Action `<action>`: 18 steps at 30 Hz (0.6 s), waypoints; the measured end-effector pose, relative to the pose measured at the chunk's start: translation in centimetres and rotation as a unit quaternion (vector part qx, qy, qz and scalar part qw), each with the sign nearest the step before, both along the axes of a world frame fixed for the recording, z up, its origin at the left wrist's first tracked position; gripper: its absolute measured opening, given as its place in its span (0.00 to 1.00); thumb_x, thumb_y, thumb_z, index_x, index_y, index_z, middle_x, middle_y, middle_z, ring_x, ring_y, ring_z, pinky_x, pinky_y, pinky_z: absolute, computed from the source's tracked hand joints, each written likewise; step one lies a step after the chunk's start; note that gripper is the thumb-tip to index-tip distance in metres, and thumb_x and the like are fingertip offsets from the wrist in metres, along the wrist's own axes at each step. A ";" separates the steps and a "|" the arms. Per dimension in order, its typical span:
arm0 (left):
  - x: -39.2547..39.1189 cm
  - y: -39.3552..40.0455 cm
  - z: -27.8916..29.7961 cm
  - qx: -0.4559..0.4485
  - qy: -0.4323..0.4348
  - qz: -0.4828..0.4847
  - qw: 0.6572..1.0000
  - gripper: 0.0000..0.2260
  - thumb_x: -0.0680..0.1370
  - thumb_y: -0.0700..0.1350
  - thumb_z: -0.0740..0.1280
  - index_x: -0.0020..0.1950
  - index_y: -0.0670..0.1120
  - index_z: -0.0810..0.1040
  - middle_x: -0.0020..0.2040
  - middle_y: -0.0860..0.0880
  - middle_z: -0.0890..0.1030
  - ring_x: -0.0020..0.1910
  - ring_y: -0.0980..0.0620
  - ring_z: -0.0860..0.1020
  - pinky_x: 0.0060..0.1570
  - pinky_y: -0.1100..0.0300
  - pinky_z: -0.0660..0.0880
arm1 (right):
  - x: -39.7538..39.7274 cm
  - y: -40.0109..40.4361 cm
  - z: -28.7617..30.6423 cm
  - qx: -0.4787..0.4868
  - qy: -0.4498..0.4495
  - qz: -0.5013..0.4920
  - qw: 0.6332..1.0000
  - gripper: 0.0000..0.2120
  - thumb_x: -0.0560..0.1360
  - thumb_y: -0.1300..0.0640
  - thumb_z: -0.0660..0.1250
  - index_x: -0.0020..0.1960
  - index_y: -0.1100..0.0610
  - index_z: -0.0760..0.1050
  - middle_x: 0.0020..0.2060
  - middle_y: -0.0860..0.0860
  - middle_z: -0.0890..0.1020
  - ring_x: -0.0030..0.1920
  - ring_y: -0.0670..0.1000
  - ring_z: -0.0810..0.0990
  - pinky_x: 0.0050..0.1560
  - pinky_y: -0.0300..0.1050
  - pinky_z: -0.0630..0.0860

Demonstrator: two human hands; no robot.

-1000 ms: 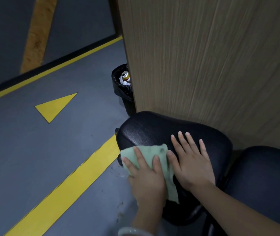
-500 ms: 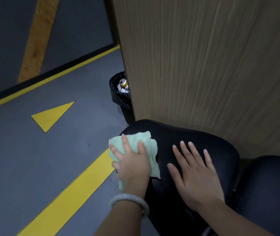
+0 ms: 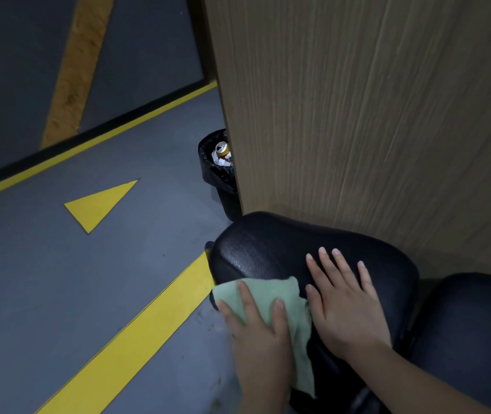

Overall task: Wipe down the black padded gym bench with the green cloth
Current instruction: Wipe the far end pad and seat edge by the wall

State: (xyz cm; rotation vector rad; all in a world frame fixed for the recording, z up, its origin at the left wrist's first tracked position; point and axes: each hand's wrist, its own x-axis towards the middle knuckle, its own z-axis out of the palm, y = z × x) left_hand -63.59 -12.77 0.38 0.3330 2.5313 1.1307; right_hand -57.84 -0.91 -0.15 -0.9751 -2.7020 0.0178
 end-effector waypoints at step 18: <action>-7.9 3.4 0.4 -0.014 0.034 0.084 0.996 0.24 0.79 0.63 0.52 0.75 0.67 0.51 0.78 0.52 0.46 0.70 0.41 0.58 0.63 0.45 0.65 | 0.1 0.1 -0.4 0.005 -0.001 0.001 1.000 0.28 0.82 0.44 0.41 0.71 0.53 0.69 0.70 0.50 0.71 0.73 0.51 0.63 0.70 0.56 0.54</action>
